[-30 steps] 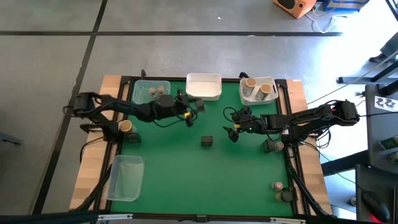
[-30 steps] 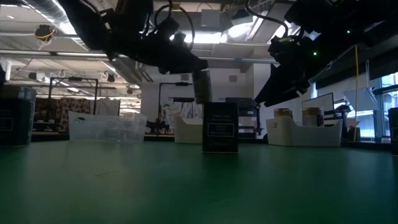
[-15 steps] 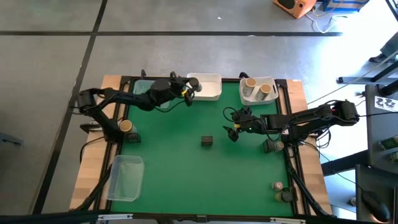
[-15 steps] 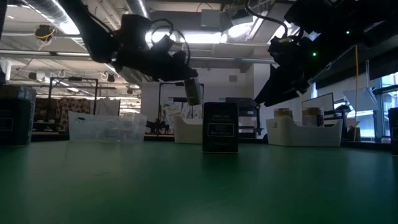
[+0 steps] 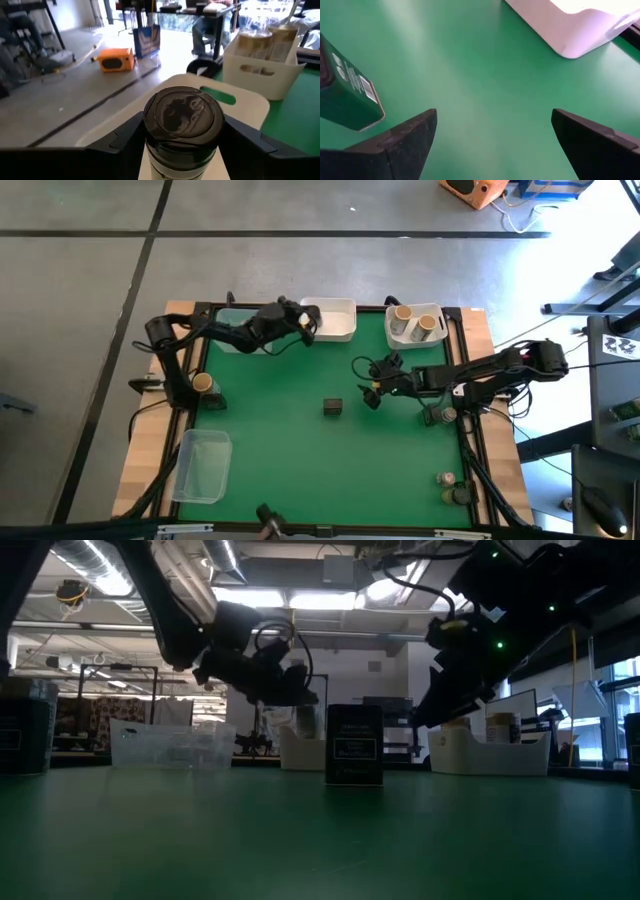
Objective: Sort spices by type
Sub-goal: Put the black seasoning bottle into the left white bin
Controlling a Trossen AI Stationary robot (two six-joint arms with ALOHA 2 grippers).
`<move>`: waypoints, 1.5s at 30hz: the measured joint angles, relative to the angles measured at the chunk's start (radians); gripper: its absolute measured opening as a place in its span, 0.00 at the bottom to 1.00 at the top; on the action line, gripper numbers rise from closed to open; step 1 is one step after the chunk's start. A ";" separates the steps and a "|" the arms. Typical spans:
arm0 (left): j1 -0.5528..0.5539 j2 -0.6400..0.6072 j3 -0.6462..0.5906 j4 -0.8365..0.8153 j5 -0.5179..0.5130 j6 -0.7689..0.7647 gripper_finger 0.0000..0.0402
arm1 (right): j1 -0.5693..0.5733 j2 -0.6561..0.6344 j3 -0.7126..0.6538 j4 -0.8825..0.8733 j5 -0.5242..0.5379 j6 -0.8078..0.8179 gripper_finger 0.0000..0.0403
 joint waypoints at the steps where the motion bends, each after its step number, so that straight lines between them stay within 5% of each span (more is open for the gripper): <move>1: 0.001 0.007 0.000 -0.003 0.000 -0.008 0.51 | 0.000 0.005 0.000 0.001 0.000 0.000 0.97; 31: 0.015 0.026 0.000 -0.114 -0.004 -0.059 0.51 | 0.000 0.010 0.000 0.000 0.000 0.002 0.97; 45: 0.015 -0.003 -0.001 -0.170 -0.004 -0.049 0.62 | 0.000 0.010 0.000 0.000 -0.001 0.002 0.97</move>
